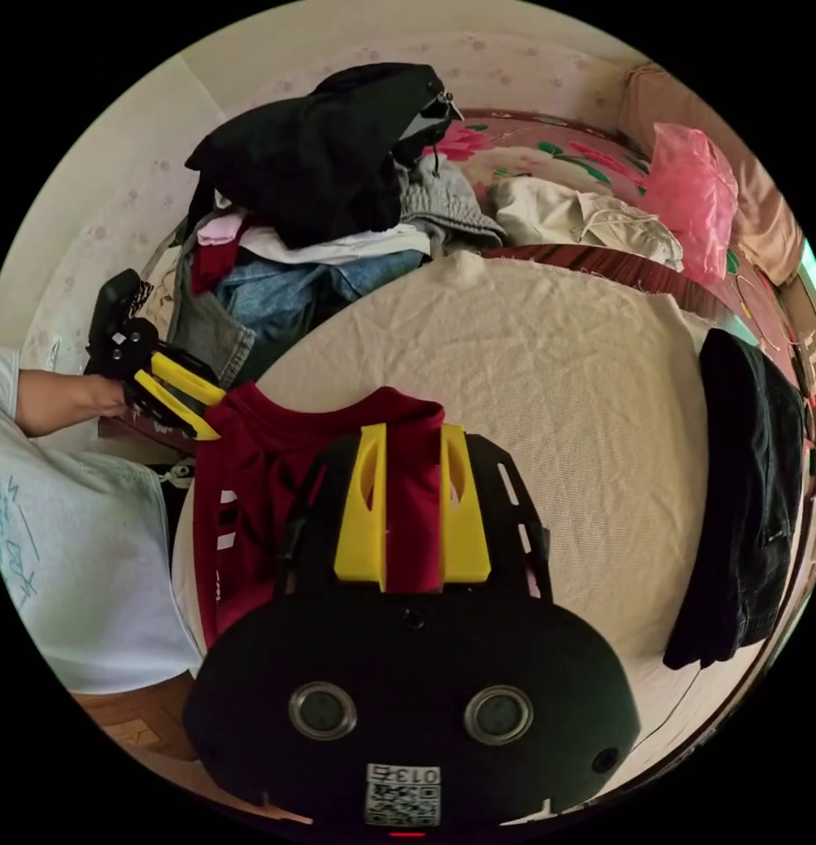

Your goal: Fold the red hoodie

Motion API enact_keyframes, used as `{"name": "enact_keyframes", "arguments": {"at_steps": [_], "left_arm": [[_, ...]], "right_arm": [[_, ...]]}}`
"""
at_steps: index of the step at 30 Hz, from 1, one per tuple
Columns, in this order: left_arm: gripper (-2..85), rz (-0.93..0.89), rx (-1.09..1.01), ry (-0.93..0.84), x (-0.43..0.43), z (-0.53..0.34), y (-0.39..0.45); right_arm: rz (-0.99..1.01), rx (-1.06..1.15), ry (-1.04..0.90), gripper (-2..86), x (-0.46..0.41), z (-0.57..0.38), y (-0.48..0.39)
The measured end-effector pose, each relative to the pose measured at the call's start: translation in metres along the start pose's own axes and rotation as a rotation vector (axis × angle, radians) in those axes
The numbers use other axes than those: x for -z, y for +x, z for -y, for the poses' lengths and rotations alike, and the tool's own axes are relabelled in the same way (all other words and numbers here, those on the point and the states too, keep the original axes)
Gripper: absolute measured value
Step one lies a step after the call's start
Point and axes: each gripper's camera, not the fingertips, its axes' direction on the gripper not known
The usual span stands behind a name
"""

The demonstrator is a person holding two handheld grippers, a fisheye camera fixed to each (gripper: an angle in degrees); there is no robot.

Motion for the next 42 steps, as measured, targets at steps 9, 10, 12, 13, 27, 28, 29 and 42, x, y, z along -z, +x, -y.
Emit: {"name": "enact_keyframes", "arguments": {"at_steps": [9, 10, 12, 13, 27, 28, 29, 42], "left_arm": [[1.6, 0.085, -0.044, -0.037, 0.048, 0.007, 0.021], [1.4, 0.071, -0.064, -0.016, 0.061, 0.006, 0.026], [1.3, 0.027, -0.103, 0.006, 0.081, 0.004, 0.036], [1.2, -0.023, -0.139, 0.026, 0.095, 0.003, 0.044], [1.1, -0.414, -0.921, -0.142, 0.083, 0.007, 0.259], [1.1, -0.406, -1.01, -0.167, 0.066, 0.001, 0.284], [1.1, -0.385, -1.091, -0.19, 0.046, -0.008, 0.308], [1.8, -0.178, -1.409, -0.376, -0.127, -0.101, 0.43]], "right_arm": [[-0.081, 0.017, 0.084, 1.5, 0.033, -0.028, -0.018], [-0.088, 0.022, 0.099, 1.4, 0.039, -0.033, -0.02], [-0.129, 0.048, 0.163, 1.3, 0.065, -0.056, -0.033], [-0.139, 0.052, 0.181, 1.3, 0.073, -0.063, -0.036], [-0.436, -0.38, 0.431, 1.2, 0.199, -0.384, -0.141], [-0.444, -0.412, 0.426, 1.2, 0.197, -0.397, -0.145], [-0.458, -0.473, 0.417, 1.2, 0.191, -0.423, -0.154], [-0.375, -0.909, 0.486, 2.5, 0.098, -0.574, -0.166]]}}
